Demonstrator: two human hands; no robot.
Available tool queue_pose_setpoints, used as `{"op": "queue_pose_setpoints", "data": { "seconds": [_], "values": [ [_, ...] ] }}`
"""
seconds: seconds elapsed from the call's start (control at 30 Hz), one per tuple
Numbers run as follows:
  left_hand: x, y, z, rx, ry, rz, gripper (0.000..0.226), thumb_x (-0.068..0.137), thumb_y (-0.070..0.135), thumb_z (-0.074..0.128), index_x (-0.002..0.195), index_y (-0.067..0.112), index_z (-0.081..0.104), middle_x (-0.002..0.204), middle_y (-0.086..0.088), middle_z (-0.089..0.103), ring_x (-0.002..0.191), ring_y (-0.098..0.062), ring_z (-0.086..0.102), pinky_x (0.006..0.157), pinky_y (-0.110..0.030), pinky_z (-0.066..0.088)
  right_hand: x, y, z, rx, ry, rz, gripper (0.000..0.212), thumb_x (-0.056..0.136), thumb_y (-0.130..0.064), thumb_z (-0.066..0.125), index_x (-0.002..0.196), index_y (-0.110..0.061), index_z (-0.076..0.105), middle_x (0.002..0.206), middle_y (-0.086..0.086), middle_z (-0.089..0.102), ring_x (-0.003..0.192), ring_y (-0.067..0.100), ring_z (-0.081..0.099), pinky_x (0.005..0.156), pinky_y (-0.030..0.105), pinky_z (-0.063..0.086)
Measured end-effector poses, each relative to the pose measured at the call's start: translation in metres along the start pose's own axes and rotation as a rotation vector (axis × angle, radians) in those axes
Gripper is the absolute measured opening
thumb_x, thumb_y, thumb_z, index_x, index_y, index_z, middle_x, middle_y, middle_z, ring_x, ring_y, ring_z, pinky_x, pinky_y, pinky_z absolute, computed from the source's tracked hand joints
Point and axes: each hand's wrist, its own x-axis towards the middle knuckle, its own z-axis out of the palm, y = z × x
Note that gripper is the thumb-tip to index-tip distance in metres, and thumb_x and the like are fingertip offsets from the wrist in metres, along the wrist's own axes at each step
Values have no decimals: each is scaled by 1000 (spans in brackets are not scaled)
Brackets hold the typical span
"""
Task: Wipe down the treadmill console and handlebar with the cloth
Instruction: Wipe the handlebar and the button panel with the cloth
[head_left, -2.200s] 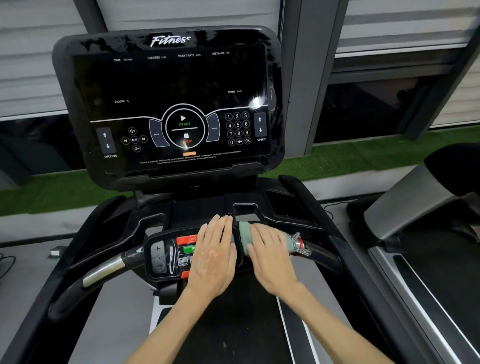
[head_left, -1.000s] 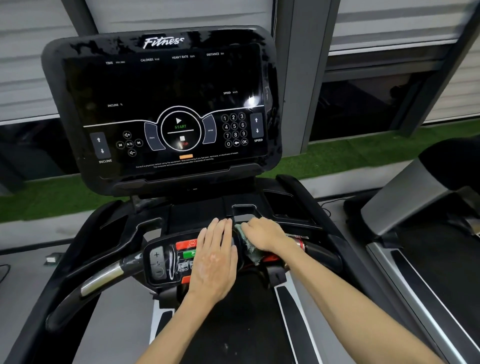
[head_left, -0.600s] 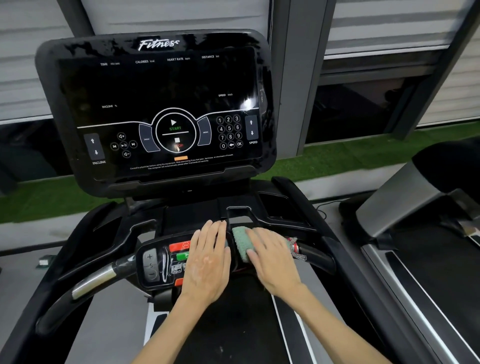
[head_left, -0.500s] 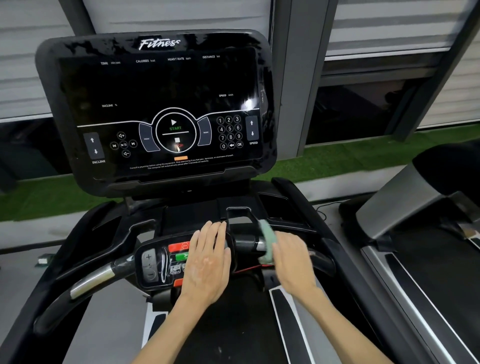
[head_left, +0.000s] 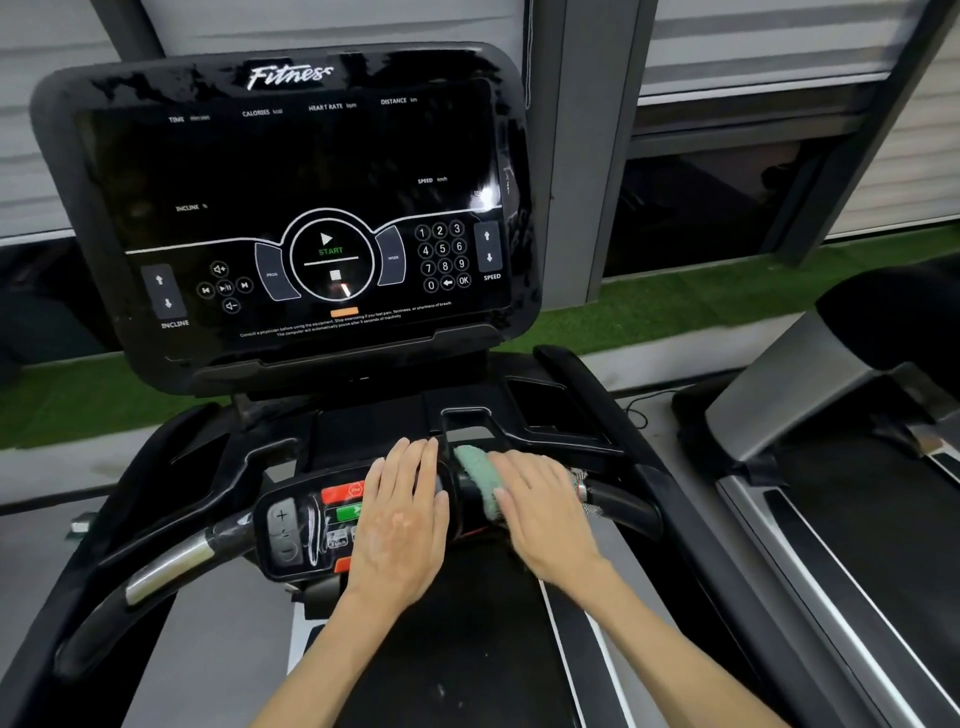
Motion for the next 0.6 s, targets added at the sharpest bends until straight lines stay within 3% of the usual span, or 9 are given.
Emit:
{"op": "queue_pose_setpoints", "data": {
  "seconds": [0.1, 0.2, 0.3, 0.4, 0.47, 0.5, 0.6],
  "values": [
    [-1, 0, 1, 14, -2, -1, 52, 97, 25, 30, 142, 2, 40, 140, -14, 48, 136, -30, 40, 114, -45, 30, -20, 38, 11, -30, 59, 284, 30, 94, -23, 29, 104, -20, 57, 84, -8, 55, 79, 15, 51, 82, 41, 44],
    [-1, 1, 2, 8, 4, -5, 52, 97, 25, 30, 142, 2, 40, 140, -15, 48, 136, -30, 40, 114, -45, 30, -33, 55, 19, 32, 247, 589, 24, 92, -15, 25, 72, -19, 39, 66, -9, 39, 60, 11, 36, 76, 49, 46],
    [-1, 0, 1, 15, 3, 3, 51, 97, 24, 31, 141, 1, 41, 140, -15, 48, 135, -31, 40, 114, -46, 31, -32, 59, 26, 97, 373, 735, 29, 92, -6, 33, 66, -19, 33, 63, -13, 29, 57, 3, 29, 79, 49, 45],
    [-1, -2, 0, 25, -5, 13, 52, 97, 25, 31, 142, 1, 41, 140, -16, 48, 135, -31, 41, 113, -47, 32, -29, 63, 32, 143, 461, 899, 30, 92, -5, 31, 65, -18, 34, 61, -12, 34, 58, 7, 35, 81, 51, 45],
    [-1, -2, 1, 22, -1, 8, 52, 97, 25, 31, 142, 1, 41, 139, -15, 48, 135, -31, 41, 114, -47, 32, -21, 53, 25, 52, 417, 856, 29, 89, -8, 31, 64, -17, 42, 59, -5, 45, 56, 20, 49, 69, 44, 44],
    [-1, -1, 1, 19, 6, 4, 52, 97, 25, 31, 141, 1, 42, 139, -16, 49, 135, -31, 42, 113, -47, 31, -14, 44, 21, -28, 311, 797, 26, 87, -10, 36, 65, -16, 49, 61, 0, 52, 59, 26, 56, 69, 43, 43],
    [0, 3, 2, 21, 15, -1, 51, 96, 23, 31, 139, 0, 43, 138, -17, 50, 134, -32, 42, 113, -48, 31, 11, 0, 12, -182, 71, 472, 13, 85, -16, 50, 83, -20, 62, 81, -2, 64, 80, 21, 61, 91, 44, 40]
  ]
}}
